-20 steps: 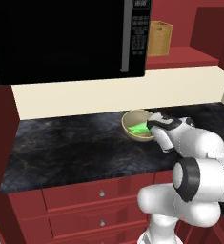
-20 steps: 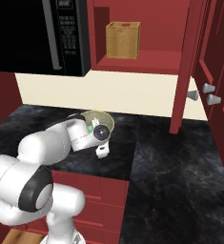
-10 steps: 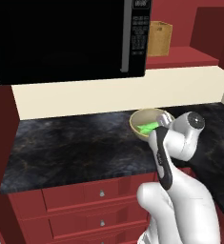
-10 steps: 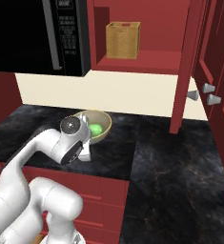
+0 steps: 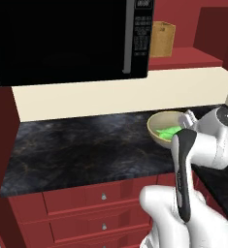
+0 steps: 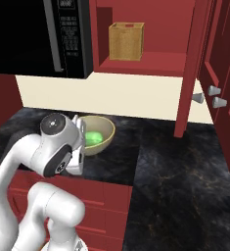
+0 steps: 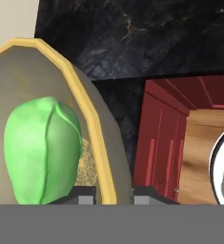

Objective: Pick the corn from the cabinet and place it in the bowl. Then pick the bowl and place it in the sink. Then turn on the sink facuet.

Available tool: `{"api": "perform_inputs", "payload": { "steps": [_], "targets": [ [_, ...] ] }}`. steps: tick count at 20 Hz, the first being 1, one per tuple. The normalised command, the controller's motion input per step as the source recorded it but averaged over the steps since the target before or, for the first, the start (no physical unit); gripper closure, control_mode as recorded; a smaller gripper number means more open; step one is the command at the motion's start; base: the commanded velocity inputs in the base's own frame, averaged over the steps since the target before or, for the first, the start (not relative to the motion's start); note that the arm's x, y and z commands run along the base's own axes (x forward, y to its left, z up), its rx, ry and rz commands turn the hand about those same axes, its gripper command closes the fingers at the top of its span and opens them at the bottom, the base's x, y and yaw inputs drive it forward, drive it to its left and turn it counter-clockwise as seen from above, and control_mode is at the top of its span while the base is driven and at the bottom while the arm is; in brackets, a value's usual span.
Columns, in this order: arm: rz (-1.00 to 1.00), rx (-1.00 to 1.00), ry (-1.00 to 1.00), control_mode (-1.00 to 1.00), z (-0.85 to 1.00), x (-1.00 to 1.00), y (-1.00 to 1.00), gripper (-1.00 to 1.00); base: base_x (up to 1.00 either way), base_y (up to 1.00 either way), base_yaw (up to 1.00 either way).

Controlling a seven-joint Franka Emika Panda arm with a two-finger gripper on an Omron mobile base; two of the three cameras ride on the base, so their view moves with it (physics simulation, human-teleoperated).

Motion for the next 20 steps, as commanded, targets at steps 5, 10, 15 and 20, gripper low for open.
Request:
{"api": "perform_inputs", "payload": {
  "steps": [5, 10, 15, 20],
  "targets": [
    [0.00, 0.07, 0.04, -1.00, 0.80, -0.88, -0.16, 1.00, 0.00, 0.00, 0.00],
    [-0.06, 0.04, 0.04, -1.00, 0.86, -0.63, 0.00, 1.00, 0.00, 0.00, 0.00],
    [-0.07, 0.01, 0.07, -1.00, 0.65, -0.38, 0.02, 1.00, 0.00, 0.00, 0.00],
    [-0.02, 0.00, 0.05, -1.00, 0.17, -0.40, 0.03, 1.00, 0.00, 0.00, 0.00]
  ]
}}
